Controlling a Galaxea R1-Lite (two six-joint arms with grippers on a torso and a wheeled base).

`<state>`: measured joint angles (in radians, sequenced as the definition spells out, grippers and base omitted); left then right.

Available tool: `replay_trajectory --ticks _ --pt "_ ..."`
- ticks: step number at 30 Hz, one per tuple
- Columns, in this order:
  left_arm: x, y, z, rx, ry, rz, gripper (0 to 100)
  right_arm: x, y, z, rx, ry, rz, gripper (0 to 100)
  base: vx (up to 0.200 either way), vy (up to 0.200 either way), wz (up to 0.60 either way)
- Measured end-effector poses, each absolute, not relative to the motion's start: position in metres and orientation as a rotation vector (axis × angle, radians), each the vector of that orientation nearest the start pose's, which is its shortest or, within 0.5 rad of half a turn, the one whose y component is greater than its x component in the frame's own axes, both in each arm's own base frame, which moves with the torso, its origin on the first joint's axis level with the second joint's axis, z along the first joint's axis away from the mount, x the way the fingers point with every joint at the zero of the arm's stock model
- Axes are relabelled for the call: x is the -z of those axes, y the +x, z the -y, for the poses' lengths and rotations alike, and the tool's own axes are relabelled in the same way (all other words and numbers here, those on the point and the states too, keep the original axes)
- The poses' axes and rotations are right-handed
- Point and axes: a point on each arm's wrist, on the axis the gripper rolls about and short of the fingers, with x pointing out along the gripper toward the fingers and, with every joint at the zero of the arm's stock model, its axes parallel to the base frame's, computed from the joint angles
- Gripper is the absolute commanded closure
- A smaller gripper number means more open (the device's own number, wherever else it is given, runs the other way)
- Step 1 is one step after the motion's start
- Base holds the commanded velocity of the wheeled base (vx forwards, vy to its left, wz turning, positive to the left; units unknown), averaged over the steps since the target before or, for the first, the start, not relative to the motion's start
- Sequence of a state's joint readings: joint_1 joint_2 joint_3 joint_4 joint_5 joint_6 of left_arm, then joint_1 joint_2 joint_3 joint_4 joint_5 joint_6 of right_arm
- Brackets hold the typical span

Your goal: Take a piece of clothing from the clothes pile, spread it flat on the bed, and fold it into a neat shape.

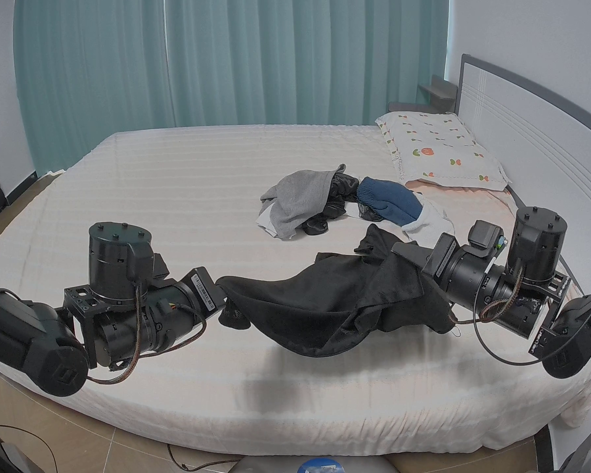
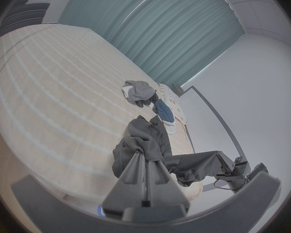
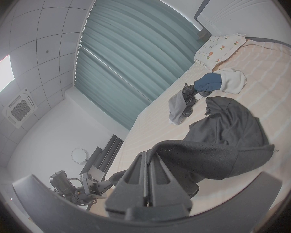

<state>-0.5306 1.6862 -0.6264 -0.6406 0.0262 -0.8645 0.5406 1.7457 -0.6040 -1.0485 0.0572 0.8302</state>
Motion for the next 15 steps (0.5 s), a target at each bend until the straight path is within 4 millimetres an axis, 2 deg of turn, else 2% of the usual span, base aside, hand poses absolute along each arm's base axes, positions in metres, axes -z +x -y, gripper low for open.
replay_trajectory --ticks 15 --pt "-0.1435 0.2392 0.1392 0.291 -0.721 -0.582 100 -0.1678 0.2513 -0.1509 -0.544 0.806 -0.276 100 0.000 0.200 0.00"
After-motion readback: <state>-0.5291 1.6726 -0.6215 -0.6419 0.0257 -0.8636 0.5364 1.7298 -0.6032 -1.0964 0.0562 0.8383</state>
